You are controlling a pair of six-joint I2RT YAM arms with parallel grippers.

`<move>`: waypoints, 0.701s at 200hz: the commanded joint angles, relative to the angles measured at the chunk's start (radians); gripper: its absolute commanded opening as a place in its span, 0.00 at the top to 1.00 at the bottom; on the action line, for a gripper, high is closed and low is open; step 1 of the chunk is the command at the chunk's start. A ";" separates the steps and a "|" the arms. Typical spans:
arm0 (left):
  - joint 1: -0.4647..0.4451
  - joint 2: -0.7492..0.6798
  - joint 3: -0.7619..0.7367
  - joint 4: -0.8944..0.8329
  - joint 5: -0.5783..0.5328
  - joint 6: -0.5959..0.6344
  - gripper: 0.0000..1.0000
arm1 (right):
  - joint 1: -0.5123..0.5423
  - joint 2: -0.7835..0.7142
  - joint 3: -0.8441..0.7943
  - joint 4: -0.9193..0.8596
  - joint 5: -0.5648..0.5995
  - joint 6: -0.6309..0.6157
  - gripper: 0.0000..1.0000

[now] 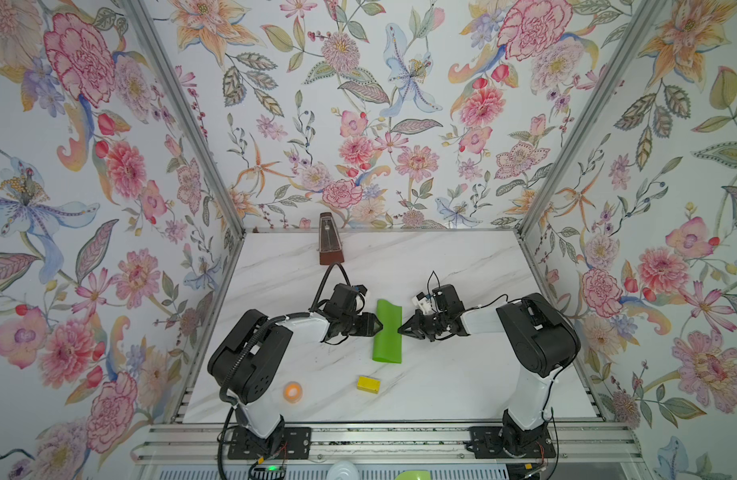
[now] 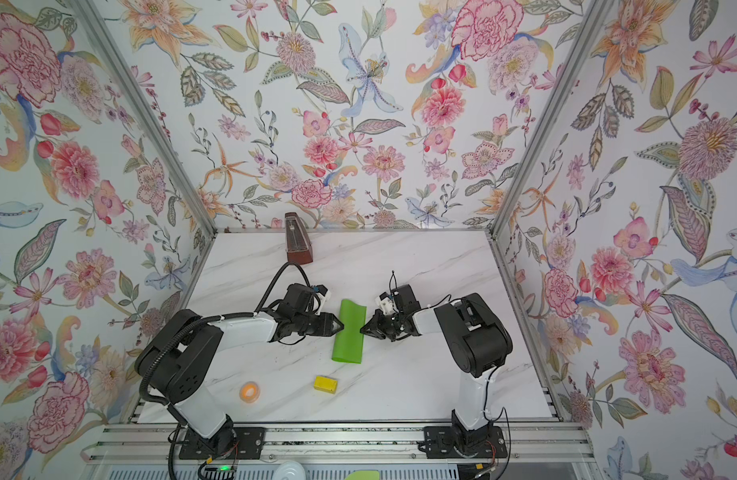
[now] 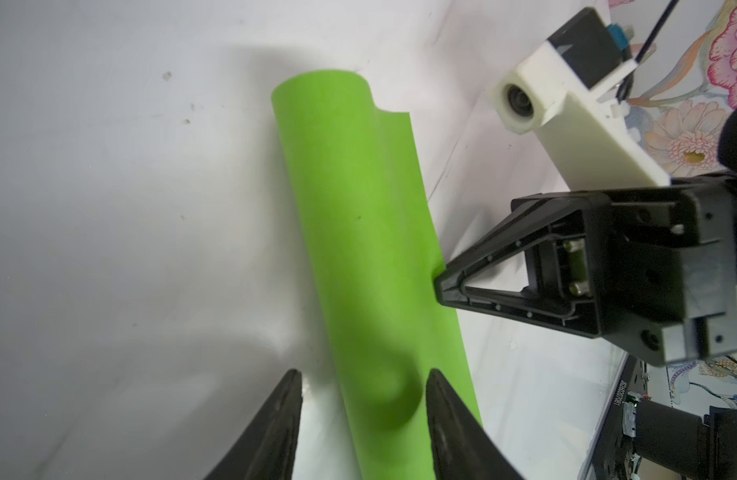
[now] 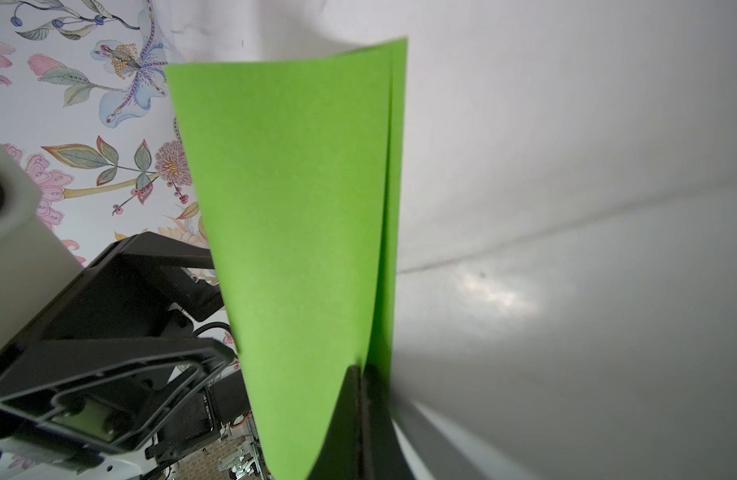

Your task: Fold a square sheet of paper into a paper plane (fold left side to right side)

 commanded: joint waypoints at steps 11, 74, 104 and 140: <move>-0.006 0.020 -0.006 0.024 0.021 -0.008 0.50 | -0.001 -0.017 0.005 -0.074 0.031 -0.001 1.00; -0.005 0.028 -0.004 0.025 0.025 -0.007 0.52 | 0.002 -0.030 0.015 -0.066 0.035 0.010 1.00; -0.006 0.028 -0.003 0.020 0.023 -0.004 0.52 | 0.002 -0.035 0.019 -0.071 0.037 0.009 1.00; -0.005 0.024 0.000 0.013 0.020 0.000 0.51 | 0.002 -0.037 0.021 -0.075 0.042 0.008 1.00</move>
